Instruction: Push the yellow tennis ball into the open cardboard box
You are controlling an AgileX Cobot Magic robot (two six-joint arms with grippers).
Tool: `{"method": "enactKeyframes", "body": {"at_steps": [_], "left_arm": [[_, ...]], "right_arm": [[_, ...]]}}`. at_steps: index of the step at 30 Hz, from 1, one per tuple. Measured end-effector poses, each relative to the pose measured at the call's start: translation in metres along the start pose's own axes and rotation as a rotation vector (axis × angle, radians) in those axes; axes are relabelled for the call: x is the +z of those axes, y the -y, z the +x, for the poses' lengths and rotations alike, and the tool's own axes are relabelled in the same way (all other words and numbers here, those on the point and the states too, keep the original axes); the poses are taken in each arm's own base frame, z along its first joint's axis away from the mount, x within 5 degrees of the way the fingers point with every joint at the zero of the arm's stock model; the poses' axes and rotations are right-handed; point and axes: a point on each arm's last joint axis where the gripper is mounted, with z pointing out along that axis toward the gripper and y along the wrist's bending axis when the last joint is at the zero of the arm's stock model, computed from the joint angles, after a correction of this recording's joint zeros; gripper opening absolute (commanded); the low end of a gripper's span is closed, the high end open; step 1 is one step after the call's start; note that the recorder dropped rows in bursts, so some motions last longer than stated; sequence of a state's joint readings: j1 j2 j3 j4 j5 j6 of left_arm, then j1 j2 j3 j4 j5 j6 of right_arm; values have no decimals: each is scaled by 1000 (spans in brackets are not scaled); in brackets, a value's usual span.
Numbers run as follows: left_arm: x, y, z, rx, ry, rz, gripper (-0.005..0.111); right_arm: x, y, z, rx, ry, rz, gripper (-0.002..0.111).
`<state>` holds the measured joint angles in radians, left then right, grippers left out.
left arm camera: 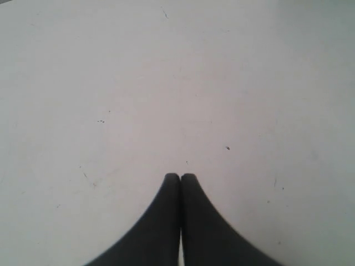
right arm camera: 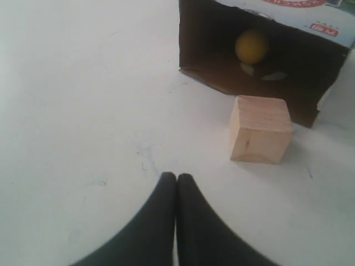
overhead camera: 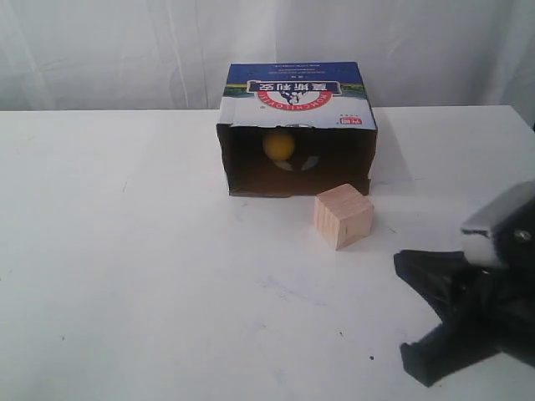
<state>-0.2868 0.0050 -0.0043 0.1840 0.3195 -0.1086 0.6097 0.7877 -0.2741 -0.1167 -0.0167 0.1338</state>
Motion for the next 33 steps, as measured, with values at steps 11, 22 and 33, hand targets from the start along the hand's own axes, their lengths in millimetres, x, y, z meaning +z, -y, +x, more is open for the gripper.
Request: {"method": "enactKeyframes", "body": {"at_steps": [11,22,33], "left_arm": [[0,0,0,0,0,0,0],[0,0,0,0,0,0,0],[0,0,0,0,0,0,0]], "right_arm": [[-44,13,61,67,151,135,0],[-58,19,68,101,185,231,0],[-68,24,77,147,170,356,0]]}}
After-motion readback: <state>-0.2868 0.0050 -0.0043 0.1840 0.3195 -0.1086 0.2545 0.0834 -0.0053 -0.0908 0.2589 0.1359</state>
